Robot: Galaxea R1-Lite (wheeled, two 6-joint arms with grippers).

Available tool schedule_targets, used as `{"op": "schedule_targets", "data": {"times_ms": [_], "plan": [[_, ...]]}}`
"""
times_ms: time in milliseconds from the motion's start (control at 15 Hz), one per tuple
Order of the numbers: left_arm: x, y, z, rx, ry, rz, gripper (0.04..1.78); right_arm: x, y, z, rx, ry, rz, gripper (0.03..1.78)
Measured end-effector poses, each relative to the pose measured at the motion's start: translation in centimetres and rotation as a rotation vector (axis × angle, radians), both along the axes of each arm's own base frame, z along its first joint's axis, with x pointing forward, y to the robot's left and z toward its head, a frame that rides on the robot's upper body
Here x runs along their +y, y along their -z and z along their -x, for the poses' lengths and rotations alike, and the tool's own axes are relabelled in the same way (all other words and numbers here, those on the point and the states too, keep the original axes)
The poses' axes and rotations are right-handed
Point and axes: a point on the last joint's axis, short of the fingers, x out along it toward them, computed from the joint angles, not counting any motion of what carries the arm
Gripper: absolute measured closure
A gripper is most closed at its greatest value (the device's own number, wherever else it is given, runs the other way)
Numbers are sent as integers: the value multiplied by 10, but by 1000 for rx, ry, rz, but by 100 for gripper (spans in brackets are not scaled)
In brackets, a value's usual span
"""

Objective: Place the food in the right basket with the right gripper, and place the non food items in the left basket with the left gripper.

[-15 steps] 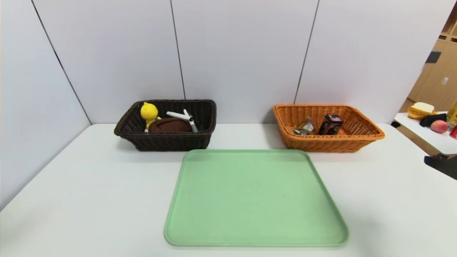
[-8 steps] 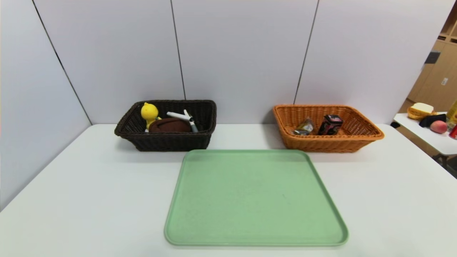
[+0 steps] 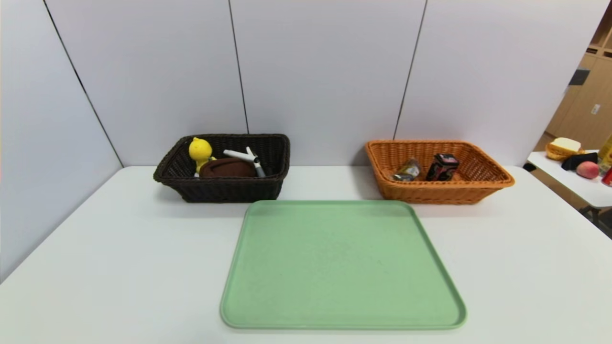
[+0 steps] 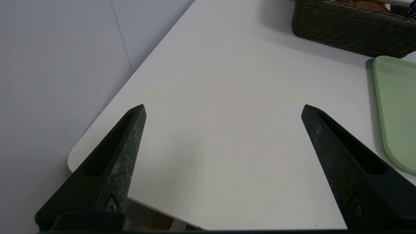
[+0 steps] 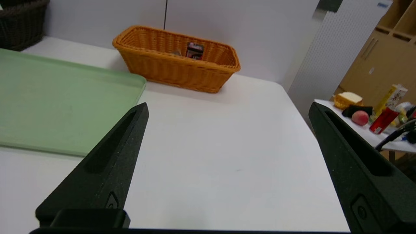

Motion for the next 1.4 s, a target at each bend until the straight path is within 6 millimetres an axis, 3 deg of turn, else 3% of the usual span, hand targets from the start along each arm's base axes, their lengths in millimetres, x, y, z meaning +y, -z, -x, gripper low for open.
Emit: {"op": "schedule_targets", "data": {"times_ms": [200,400,600,733,867,1000,1400], "plan": [[-2,18,0,1,36,1,13,0,7,-4,-74,1,-1,11],[-5,48,-4,-23,202,-86,13,0,24,-13,-53,6,-7,11],[-6,78,-18,-108,282,-161,13,0,37,-21,-94,22,-14,11],[-6,96,-30,-179,286,-180,13,-1,47,-24,-26,31,-48,11],[-7,99,-33,-238,292,-192,13,1,57,-26,68,-32,-56,11],[-7,107,-34,-190,336,-190,13,1,65,-26,144,-66,-77,11],[-7,107,-34,-202,325,-165,13,1,66,-26,153,-57,-133,11]]}}
